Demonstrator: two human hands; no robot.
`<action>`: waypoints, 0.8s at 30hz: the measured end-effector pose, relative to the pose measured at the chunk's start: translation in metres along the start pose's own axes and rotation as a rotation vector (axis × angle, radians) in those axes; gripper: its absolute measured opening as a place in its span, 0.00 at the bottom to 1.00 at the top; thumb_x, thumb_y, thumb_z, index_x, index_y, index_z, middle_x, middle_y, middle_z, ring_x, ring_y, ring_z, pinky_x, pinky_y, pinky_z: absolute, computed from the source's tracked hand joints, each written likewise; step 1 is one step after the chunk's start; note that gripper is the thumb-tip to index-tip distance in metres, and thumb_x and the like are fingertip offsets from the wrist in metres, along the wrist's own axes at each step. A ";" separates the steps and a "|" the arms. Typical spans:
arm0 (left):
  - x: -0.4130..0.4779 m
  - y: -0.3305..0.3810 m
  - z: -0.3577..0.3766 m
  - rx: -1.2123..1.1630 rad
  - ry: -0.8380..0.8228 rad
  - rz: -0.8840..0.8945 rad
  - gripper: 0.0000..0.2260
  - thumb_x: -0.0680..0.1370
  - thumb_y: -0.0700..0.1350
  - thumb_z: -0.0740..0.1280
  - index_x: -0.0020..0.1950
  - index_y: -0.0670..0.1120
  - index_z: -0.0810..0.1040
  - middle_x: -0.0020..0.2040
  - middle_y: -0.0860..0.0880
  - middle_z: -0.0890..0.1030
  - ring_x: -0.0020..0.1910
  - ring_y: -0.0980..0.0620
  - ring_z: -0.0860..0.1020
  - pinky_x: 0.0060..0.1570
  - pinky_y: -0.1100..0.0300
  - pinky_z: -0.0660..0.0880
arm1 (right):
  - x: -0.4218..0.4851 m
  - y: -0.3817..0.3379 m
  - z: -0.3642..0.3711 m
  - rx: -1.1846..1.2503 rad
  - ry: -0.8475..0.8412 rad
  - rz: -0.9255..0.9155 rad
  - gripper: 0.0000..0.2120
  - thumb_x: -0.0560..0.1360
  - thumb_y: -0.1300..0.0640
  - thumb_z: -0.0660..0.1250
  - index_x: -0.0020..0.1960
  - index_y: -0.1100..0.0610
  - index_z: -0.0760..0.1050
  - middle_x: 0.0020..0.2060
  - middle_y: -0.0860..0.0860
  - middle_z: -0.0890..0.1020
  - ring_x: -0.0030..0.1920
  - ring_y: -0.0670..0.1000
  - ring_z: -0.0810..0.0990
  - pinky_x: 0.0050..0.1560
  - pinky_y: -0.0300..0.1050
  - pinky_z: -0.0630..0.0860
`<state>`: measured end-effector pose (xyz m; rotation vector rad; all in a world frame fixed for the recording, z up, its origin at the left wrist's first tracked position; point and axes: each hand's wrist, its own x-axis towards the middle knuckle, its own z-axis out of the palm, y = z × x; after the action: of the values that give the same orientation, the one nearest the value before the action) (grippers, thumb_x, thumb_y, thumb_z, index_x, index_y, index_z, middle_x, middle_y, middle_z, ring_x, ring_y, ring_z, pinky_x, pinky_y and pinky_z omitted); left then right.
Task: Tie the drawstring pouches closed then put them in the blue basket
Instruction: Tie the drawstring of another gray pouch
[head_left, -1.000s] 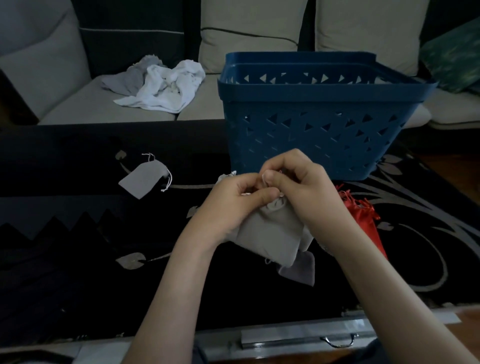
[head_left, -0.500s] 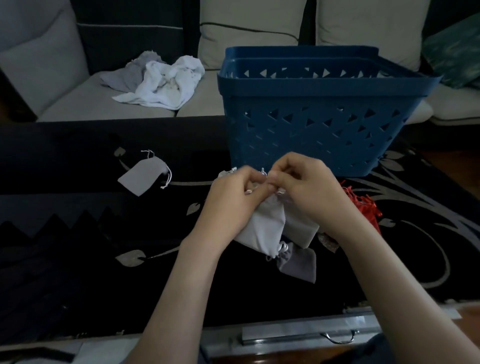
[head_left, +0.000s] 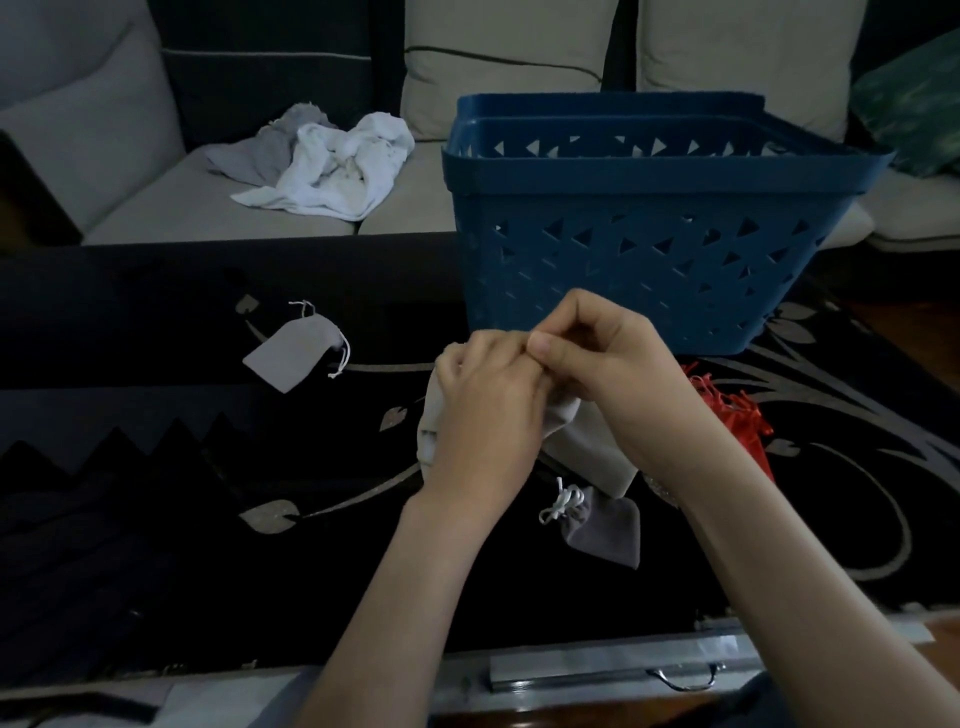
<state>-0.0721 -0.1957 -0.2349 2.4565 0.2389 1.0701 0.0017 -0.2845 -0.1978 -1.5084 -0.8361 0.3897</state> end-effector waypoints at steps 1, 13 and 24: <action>0.000 0.001 0.000 0.005 0.000 0.001 0.17 0.77 0.46 0.53 0.52 0.43 0.80 0.46 0.49 0.80 0.49 0.55 0.68 0.51 0.60 0.59 | 0.000 0.001 -0.001 -0.016 -0.003 -0.004 0.06 0.74 0.64 0.68 0.39 0.62 0.74 0.39 0.65 0.75 0.40 0.54 0.75 0.42 0.46 0.75; 0.012 -0.007 -0.008 -0.362 0.151 -0.460 0.11 0.81 0.51 0.58 0.56 0.58 0.79 0.53 0.60 0.75 0.60 0.53 0.68 0.62 0.59 0.64 | 0.004 0.000 0.000 -0.130 0.056 -0.031 0.21 0.72 0.56 0.71 0.62 0.50 0.70 0.48 0.47 0.79 0.33 0.53 0.68 0.37 0.44 0.72; 0.013 -0.009 -0.017 -0.811 0.076 -0.542 0.13 0.80 0.41 0.62 0.40 0.51 0.82 0.38 0.55 0.82 0.41 0.57 0.78 0.47 0.60 0.75 | 0.007 0.010 -0.001 -0.517 -0.079 0.019 0.04 0.73 0.53 0.70 0.45 0.53 0.78 0.33 0.49 0.81 0.32 0.40 0.74 0.35 0.31 0.68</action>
<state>-0.0755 -0.1777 -0.2211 1.5082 0.3771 0.7984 0.0097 -0.2801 -0.2051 -1.9882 -1.0375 0.2571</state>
